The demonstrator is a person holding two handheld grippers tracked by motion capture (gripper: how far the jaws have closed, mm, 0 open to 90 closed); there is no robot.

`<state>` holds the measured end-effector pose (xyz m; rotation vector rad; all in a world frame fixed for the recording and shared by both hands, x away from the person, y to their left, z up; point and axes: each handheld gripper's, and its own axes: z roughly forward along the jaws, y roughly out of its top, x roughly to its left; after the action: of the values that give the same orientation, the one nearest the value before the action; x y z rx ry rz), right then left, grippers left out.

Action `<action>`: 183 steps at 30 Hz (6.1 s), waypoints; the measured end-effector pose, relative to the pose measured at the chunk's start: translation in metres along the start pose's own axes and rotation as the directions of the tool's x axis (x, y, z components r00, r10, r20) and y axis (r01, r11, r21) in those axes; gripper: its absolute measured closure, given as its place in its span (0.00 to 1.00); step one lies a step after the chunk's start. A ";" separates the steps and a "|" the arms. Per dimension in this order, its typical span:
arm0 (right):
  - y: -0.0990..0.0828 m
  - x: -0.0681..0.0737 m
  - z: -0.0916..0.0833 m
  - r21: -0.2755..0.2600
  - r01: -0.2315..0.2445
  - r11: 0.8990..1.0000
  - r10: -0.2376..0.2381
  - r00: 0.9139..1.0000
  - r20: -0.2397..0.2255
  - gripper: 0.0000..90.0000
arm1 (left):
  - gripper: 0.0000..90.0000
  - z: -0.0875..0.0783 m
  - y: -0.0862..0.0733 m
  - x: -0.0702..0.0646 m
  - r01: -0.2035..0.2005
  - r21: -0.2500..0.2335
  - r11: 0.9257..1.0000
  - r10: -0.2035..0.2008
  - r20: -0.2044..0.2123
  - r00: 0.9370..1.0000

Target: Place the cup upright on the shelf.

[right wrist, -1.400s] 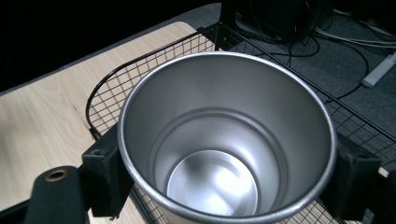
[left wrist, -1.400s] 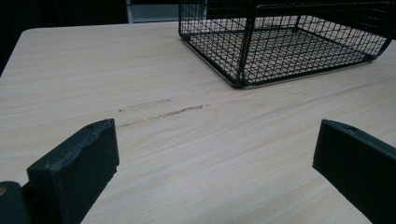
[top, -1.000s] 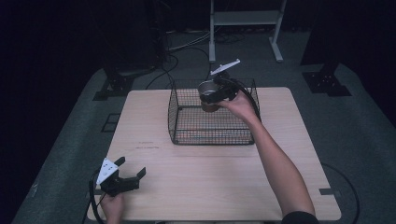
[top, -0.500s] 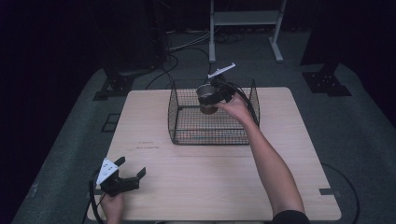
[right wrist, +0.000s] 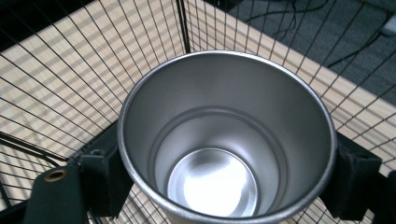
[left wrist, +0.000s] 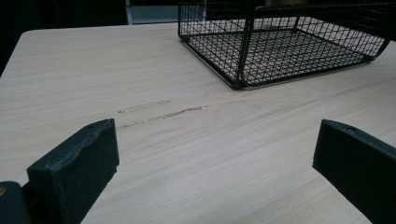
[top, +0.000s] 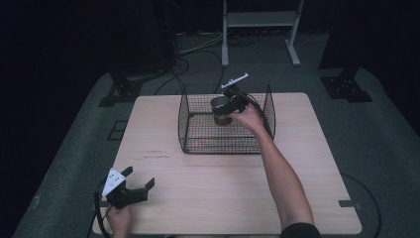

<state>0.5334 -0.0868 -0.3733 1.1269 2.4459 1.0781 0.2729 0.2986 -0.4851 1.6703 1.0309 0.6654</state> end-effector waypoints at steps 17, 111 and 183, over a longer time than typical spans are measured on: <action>-0.008 -0.005 0.019 0.060 -0.010 0.998 0.010 1.000 0.011 0.19 | 0.00 0.000 0.000 -0.001 0.001 -0.003 1.000 -0.001 0.000 1.000; -0.023 -0.011 -0.032 -0.047 -0.065 0.997 0.064 0.998 -0.021 0.09 | 0.00 0.001 0.000 -0.001 -0.003 0.010 1.000 0.003 0.000 1.000; -0.143 0.017 -0.141 -0.131 -0.010 0.991 -0.011 0.987 -0.158 0.09 | 0.00 0.002 0.000 -0.003 -0.019 0.020 1.000 0.020 -0.006 1.000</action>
<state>0.3735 -0.2099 -0.3748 1.0362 2.4489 1.3549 0.2736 0.2953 -0.4857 1.6985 1.0301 0.6756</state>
